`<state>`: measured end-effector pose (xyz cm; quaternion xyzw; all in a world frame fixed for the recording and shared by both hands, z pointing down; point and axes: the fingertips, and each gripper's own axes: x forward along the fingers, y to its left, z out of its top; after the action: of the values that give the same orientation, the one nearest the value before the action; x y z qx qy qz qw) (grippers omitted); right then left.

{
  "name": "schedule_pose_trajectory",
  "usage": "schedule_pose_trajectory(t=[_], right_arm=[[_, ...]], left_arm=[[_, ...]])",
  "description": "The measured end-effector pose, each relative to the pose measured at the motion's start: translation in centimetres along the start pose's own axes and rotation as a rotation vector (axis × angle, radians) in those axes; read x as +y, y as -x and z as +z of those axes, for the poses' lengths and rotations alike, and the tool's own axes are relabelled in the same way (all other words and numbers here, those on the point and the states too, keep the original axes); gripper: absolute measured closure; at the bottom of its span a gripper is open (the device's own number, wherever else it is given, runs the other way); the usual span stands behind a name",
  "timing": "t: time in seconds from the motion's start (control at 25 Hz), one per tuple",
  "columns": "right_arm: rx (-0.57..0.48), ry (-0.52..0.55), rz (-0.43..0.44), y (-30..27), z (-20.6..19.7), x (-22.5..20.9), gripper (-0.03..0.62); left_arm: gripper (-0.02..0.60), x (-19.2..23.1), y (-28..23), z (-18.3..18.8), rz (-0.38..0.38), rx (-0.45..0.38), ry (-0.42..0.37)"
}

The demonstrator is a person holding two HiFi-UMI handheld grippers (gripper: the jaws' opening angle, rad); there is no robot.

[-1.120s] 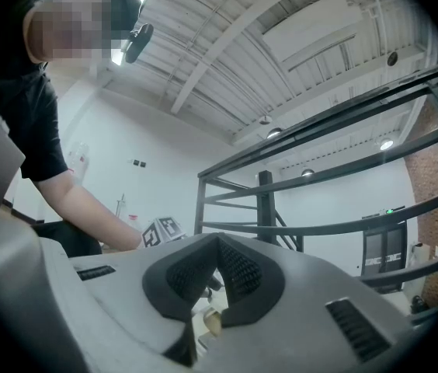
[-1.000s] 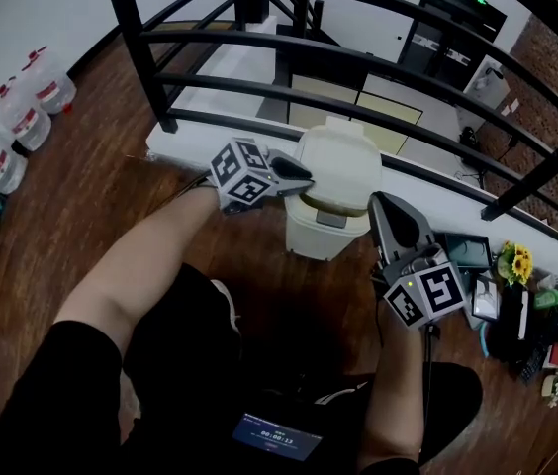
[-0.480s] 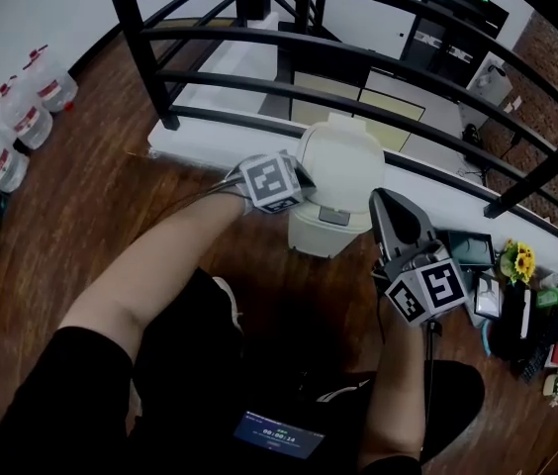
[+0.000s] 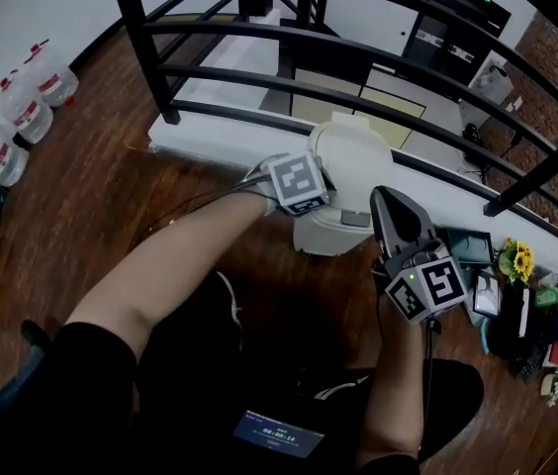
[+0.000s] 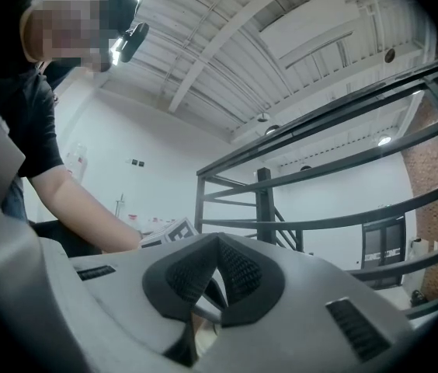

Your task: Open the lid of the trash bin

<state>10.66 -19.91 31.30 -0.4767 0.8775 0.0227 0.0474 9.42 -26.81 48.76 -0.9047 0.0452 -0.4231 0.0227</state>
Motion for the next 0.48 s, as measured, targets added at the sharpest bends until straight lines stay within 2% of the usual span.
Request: schedule_pose_trajectory(t=[0.16, 0.28, 0.36, 0.48], right_arm=[[0.003, -0.003, -0.005, 0.0, -0.2, -0.2, 0.592], [0.004, -0.007, -0.010, 0.0, -0.5, -0.7, 0.592], [0.004, -0.014, -0.013, 0.1, -0.7, -1.1, 0.592], [0.007, -0.031, -0.024, 0.1, -1.1, -1.5, 0.592]], left_arm=[[0.546, -2.1, -1.4, 0.8, -0.046, 0.041, -0.056], [0.546, -2.3, -2.1, 0.9, -0.051, 0.046, -0.048], [0.546, -2.2, -2.3, 0.9, -0.046, 0.066, -0.040], [0.546, -1.4, -2.1, 0.2, 0.008, 0.139, -0.067]])
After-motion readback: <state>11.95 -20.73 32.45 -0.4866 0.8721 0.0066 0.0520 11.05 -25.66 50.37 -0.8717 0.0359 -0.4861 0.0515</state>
